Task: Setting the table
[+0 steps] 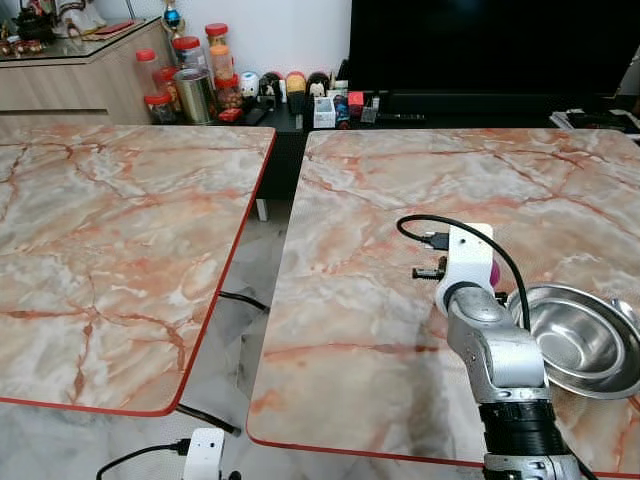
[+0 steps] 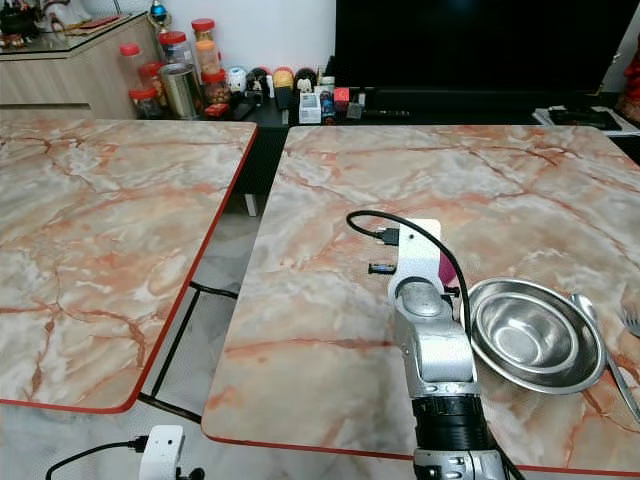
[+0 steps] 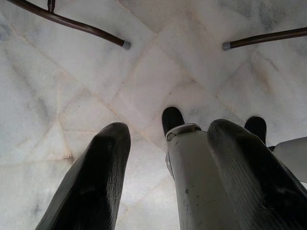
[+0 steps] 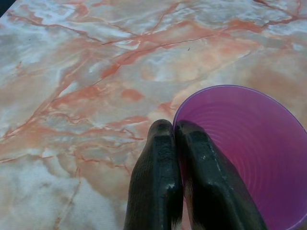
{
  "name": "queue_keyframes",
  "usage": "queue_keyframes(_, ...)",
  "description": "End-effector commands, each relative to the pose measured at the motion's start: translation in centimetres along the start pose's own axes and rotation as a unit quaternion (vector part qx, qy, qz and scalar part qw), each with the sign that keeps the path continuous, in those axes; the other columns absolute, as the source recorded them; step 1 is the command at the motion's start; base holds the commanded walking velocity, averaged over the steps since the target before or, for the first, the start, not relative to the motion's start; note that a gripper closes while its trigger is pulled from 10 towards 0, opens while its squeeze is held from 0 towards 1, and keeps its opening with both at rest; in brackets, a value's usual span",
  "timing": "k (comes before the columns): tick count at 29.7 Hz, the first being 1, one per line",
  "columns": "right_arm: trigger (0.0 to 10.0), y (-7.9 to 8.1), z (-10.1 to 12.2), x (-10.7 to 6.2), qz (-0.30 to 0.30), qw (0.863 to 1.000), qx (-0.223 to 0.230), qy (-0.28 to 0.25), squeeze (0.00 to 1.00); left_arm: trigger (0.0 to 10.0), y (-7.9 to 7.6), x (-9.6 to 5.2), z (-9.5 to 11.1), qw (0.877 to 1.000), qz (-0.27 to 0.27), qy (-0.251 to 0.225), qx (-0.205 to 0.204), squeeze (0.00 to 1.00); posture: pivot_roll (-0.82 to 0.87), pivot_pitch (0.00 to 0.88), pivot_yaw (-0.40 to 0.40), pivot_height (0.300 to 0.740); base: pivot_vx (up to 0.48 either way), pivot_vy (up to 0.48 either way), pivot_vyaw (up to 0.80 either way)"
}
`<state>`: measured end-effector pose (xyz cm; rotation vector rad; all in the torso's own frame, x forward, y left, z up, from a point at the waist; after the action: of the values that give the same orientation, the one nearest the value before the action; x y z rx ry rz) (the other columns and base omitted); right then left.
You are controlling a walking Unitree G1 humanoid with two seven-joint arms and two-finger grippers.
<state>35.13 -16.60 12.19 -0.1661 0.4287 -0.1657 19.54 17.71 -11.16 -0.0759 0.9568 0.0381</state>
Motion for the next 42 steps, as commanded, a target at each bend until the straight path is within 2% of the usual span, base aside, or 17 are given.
queue_keyframes(1,10.0,-0.04,0.36,-0.09,0.0,1.0,0.007,-0.009,0.0,10.0,0.2,-0.1,-0.59,1.0,0.002,0.011,0.0,0.0,-0.05,0.0,0.022,0.74,0.0,0.0,0.0)
queue_keyframes(26,10.0,-0.2,0.48,0.02,-0.007,1.0,0.011,-0.011,0.0,10.0,0.05,-0.06,-0.48,1.0,-0.002,0.012,0.003,0.0,-0.05,0.0,0.024,0.74,0.0,0.0,0.0)
queue_keyframes(27,10.0,-0.19,0.47,0.04,-0.007,1.0,0.01,-0.01,0.07,10.0,0.06,-0.05,-0.43,1.0,-0.002,0.011,0.004,0.0,-0.05,0.0,0.025,0.74,0.0,0.0,0.0)
queue_keyframes(31,10.0,-0.21,0.45,0.06,-0.007,1.0,0.011,-0.01,0.07,10.0,0.03,-0.04,-0.39,1.0,-0.002,0.011,0.004,0.0,-0.05,0.0,0.024,0.74,0.0,0.0,0.0)
queue_keyframes(32,10.0,-0.17,0.42,0.06,-0.007,1.0,0.011,-0.01,0.3,10.0,0.07,-0.04,-0.38,1.0,-0.001,0.01,0.004,0.0,-0.05,0.0,0.027,0.74,0.0,0.0,0.0)
queue_keyframes(33,10.0,-0.14,0.39,0.05,-0.006,1.0,0.012,-0.009,0.36,10.0,0.1,-0.04,-0.37,1.0,-0.001,0.01,0.004,0.0,-0.05,0.0,0.027,0.74,0.0,0.0,0.0)
queue_keyframes(39,10.0,-0.07,0.4,0.03,-0.007,1.0,0.016,-0.01,0.35,10.0,0.17,-0.04,-0.34,1.0,-0.001,0.01,0.006,0.0,-0.05,0.0,0.029,0.74,0.0,0.0,0.0)
queue_keyframes(41,10.0,-0.06,0.41,0.02,-0.007,1.0,0.016,-0.01,0.38,10.0,0.19,-0.05,-0.36,1.0,-0.001,0.01,0.006,0.0,-0.05,0.0,0.03,0.74,0.0,0.0,0.0)
queue_keyframes(42,10.0,-0.09,0.38,0.04,-0.007,1.0,0.015,-0.01,0.46,10.0,0.17,-0.05,-0.38,1.0,-0.001,0.01,0.006,0.0,-0.05,0.0,0.028,0.74,0.0,0.0,0.0)
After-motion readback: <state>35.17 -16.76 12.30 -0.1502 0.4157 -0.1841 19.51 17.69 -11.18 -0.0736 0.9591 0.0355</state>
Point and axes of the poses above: a point about 5 cm out from each wrist's last joint towards the gripper, its own x axis pointing out of the wrist towards the gripper, its own z axis along the axis of the wrist's last joint, y = z × x, the point moved 3 cm from there along x, pointing out of the wrist towards the gripper, and after that the axes turned 5 degrees about -x, right-handed, at the moved point
